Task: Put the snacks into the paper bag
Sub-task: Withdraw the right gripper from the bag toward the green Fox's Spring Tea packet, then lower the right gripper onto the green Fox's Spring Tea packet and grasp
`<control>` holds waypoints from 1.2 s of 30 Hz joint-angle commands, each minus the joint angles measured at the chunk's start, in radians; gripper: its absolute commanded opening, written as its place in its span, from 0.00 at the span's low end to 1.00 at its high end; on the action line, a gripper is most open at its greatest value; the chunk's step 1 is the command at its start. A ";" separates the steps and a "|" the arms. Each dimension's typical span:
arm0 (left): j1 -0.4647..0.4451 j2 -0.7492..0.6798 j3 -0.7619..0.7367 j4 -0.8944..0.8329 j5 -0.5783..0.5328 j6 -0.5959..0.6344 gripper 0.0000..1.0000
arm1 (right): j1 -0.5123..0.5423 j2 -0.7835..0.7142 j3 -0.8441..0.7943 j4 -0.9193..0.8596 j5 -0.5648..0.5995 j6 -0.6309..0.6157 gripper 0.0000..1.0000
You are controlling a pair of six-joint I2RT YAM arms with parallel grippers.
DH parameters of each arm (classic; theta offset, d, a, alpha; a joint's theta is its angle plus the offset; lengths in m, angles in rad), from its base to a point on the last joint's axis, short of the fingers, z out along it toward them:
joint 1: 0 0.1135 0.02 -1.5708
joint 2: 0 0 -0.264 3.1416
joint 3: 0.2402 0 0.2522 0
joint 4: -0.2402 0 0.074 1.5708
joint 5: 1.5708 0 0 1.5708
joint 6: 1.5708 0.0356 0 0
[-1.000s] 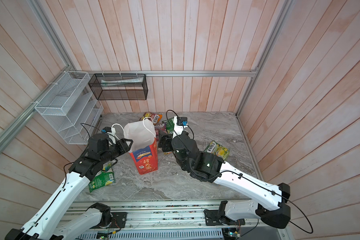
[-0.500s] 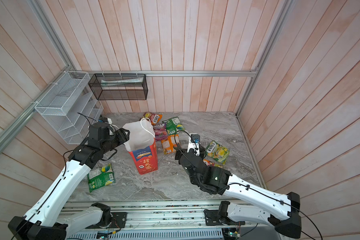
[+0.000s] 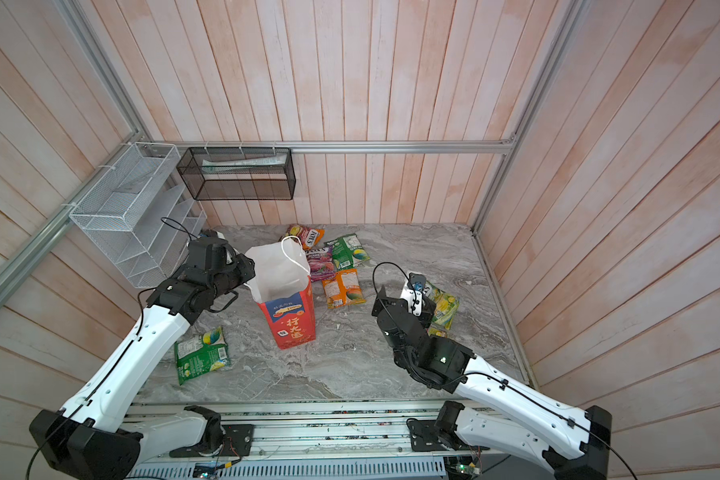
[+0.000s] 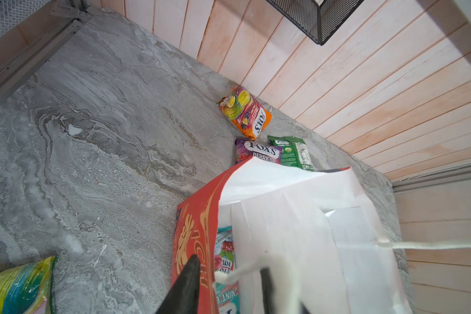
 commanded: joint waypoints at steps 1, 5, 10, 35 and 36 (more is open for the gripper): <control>0.008 0.005 0.003 0.003 -0.030 0.002 0.32 | -0.075 -0.011 -0.037 0.011 -0.045 0.009 0.96; 0.015 -0.007 -0.008 0.029 -0.009 0.001 0.12 | -0.200 0.024 -0.056 0.000 -0.116 0.071 0.97; 0.032 -0.012 -0.016 0.049 0.041 -0.002 0.00 | -0.406 0.107 -0.072 -0.042 -0.250 0.192 0.98; 0.032 -0.113 -0.155 0.149 0.141 -0.006 0.00 | -0.753 0.648 -0.046 0.117 -0.566 0.175 0.98; 0.033 -0.110 -0.158 0.150 0.144 -0.006 0.00 | -0.756 0.646 -0.056 0.136 -0.577 0.168 0.98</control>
